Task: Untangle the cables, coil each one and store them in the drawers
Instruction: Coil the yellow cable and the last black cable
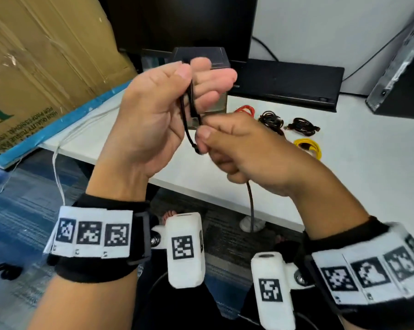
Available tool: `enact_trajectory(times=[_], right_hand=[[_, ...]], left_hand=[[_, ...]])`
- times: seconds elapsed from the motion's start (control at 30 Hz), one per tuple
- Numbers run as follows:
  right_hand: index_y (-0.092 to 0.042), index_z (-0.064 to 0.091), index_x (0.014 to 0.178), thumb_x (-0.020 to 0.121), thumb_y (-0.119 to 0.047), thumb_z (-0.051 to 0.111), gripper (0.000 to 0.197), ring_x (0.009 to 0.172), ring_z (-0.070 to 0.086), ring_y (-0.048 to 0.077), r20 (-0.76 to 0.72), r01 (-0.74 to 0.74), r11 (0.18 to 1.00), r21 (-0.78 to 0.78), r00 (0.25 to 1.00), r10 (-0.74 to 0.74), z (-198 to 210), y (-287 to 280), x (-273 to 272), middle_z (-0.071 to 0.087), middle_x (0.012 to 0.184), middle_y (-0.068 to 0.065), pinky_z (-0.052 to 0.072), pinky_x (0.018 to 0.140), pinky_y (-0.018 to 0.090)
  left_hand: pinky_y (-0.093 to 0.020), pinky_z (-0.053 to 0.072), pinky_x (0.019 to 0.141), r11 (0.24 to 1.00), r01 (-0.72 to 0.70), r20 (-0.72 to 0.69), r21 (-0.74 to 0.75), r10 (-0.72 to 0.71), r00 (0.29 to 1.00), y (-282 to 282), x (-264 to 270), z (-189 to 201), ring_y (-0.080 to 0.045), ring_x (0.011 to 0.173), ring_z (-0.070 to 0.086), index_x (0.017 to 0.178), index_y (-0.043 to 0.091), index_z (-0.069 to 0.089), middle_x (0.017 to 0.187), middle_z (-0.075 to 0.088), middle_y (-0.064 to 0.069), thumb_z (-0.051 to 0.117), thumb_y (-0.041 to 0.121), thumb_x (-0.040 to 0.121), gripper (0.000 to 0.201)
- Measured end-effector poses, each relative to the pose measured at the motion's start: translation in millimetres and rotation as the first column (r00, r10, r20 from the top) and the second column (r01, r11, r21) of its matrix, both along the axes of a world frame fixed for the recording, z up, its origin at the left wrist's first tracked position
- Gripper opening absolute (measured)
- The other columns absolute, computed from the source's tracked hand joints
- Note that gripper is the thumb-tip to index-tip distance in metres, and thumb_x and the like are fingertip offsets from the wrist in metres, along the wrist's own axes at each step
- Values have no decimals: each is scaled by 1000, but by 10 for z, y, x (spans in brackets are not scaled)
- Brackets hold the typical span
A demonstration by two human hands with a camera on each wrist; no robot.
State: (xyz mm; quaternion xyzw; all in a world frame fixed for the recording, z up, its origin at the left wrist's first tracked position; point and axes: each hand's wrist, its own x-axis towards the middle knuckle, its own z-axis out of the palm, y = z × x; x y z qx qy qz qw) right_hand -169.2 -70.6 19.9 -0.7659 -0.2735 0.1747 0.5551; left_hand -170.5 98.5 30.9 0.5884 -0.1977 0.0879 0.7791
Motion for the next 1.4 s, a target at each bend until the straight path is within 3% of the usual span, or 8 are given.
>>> enact_trajectory(times=[0.13, 0.23, 0.5, 0.73, 0.93, 1.1, 1.3, 1.4], right_hand=[[-12, 51, 80, 110, -19, 39, 33, 46, 20, 8, -126, -160, 982, 96, 977, 171, 141, 53, -159, 31, 55, -7, 17, 42, 15], [-13, 53, 77, 109, -15, 40, 34, 44, 22, 6, -64, -116, 978, 171, 990, 128, 381, 23, -116, 33, 54, -6, 18, 40, 13], [-17, 50, 73, 108, -22, 45, 36, 45, 20, 7, 177, 68, 987, 148, 980, -94, 693, -147, 168, 32, 60, 3, 19, 41, 14], [-18, 59, 78, 107, -26, 48, 32, 57, 44, 2, 411, 82, 964, -251, 911, 29, 213, 53, 218, 49, 62, -16, 36, 59, 21], [-24, 64, 82, 103, -27, 53, 24, 71, 53, -1, 617, 97, 891, -443, 754, 225, 485, 153, 49, 55, 76, -13, 38, 63, 21], [-16, 67, 79, 95, -33, 67, 24, 66, 57, 7, 834, 175, 976, -133, 551, 15, 761, 12, 317, 61, 68, -11, 41, 60, 19], [-1, 55, 92, 104, -24, 56, 26, 63, 42, 9, 638, 152, 953, 262, 714, -289, 501, 35, 536, 49, 72, 6, 38, 59, 25], [-11, 61, 89, 110, -27, 40, 34, 61, 48, -2, 441, 146, 936, 321, 851, -285, 286, 82, 504, 54, 69, -13, 37, 58, 10]], left_hand=[[-26, 53, 84, 918, -246, 98, 311, 227, 969, 16, 25, 16, -16, 99, 74, 98, 21, 71, 94, 80, -2, 38, 13, 110, 36], [-25, 40, 56, 879, -219, 70, 424, 209, 975, 17, -25, 81, -8, 59, 55, 61, 22, 65, 53, 54, 9, 44, 9, 104, 50], [-18, 17, 42, 969, 234, 22, 73, -236, 971, 172, -196, 279, -2, 42, 20, 99, 1, 72, 50, 33, 11, 37, 20, 96, 40], [-15, 51, 69, 987, -120, 79, -107, 129, 989, 143, 73, 376, -6, 80, 70, 127, -6, 57, 99, 78, -6, 35, 16, 112, 35], [-34, 51, 69, 832, -347, 117, 434, 329, 937, 25, 207, 195, -17, 74, 69, 87, 10, 72, 80, 75, -9, 49, 22, 103, 31], [-23, 24, 45, 904, -171, 24, 391, 175, 984, 8, 131, 156, -9, 43, 28, 60, 18, 62, 45, 36, 6, 36, 12, 96, 45], [-17, 23, 41, 994, 108, 8, -16, -107, 994, -69, 112, 110, -3, 39, 23, 82, 9, 65, 45, 35, 12, 23, 25, 111, 53], [-19, 25, 45, 993, 73, 29, -93, -70, 997, -171, 151, 94, -3, 41, 27, 92, 8, 59, 51, 40, 9, 24, 25, 113, 45]])
